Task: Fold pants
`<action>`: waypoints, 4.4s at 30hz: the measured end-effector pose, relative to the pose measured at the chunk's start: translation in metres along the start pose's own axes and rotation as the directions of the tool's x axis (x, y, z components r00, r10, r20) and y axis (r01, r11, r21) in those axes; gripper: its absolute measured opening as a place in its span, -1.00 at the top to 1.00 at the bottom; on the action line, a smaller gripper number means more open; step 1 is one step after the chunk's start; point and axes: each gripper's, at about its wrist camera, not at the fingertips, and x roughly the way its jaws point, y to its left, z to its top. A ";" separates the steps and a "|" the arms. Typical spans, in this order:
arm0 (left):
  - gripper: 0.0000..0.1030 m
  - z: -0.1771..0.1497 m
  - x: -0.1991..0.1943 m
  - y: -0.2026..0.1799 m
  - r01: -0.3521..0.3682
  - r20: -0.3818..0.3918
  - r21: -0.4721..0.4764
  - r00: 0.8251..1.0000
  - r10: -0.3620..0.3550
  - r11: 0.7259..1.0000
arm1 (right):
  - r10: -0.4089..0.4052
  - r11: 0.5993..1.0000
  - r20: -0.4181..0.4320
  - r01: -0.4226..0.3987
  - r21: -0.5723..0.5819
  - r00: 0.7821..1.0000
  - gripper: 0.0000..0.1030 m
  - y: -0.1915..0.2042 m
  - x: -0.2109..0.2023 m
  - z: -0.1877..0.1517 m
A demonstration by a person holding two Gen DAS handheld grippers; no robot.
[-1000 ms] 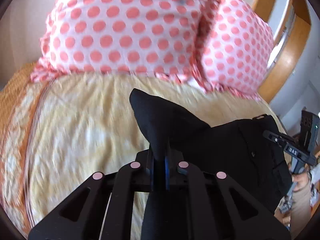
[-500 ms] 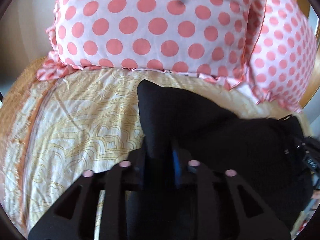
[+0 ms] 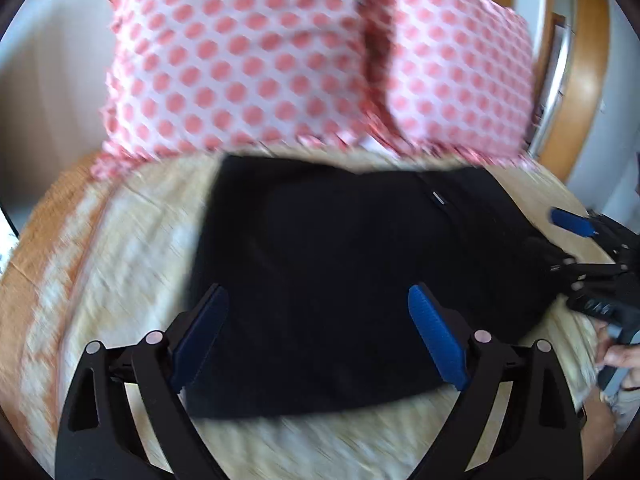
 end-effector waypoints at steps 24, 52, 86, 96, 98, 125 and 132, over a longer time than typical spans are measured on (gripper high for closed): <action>-0.96 -0.078 -0.053 0.009 -0.141 0.003 -0.076 0.990 0.142 0.987 | -0.015 0.986 -0.012 0.017 0.167 1.000 -0.97 0.030 -0.049 -0.076; -0.97 -0.126 -0.057 0.006 -0.189 0.030 -0.061 0.981 0.191 0.980 | -0.025 0.983 -0.006 0.025 0.183 1.000 -0.97 0.082 -0.050 -0.113; -0.97 -0.131 -0.059 0.004 -0.209 0.068 -0.083 0.974 0.215 0.974 | -0.056 0.978 0.029 0.049 0.205 0.998 -0.97 0.082 -0.050 -0.116; -0.97 -0.131 -0.059 0.004 -0.209 0.067 -0.084 0.974 0.215 0.974 | -0.056 0.978 0.029 0.049 0.204 0.998 -0.97 0.082 -0.050 -0.116; -0.97 -0.131 -0.059 0.004 -0.209 0.067 -0.084 0.974 0.215 0.974 | -0.056 0.978 0.028 0.049 0.204 0.998 -0.97 0.082 -0.050 -0.116; -0.97 -0.130 -0.058 0.006 -0.207 0.060 -0.081 0.975 0.212 0.975 | -0.057 0.978 0.030 0.050 0.204 0.998 -0.97 0.082 -0.050 -0.117; -0.97 -0.130 -0.058 0.005 -0.207 0.058 -0.082 0.976 0.212 0.975 | -0.057 0.978 0.030 0.050 0.205 0.998 -0.97 0.083 -0.050 -0.117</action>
